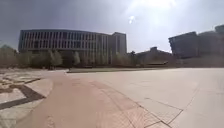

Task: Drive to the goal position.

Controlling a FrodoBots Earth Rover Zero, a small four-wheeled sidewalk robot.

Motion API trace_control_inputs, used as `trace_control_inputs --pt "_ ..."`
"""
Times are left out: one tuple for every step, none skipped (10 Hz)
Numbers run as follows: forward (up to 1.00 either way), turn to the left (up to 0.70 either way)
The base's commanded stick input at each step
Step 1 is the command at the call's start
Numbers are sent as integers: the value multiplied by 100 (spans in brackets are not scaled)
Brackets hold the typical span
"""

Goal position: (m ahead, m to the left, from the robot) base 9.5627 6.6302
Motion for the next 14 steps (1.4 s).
trace_control_inputs --pt "70 1" --pt "70 1" --pt "70 1" --pt "70 1" --pt "70 1" --pt "70 1" --pt "70 1" --pt "70 1" --pt "70 1" --pt "70 1" --pt "70 1" --pt "70 1" --pt "70 1" --pt "70 1"
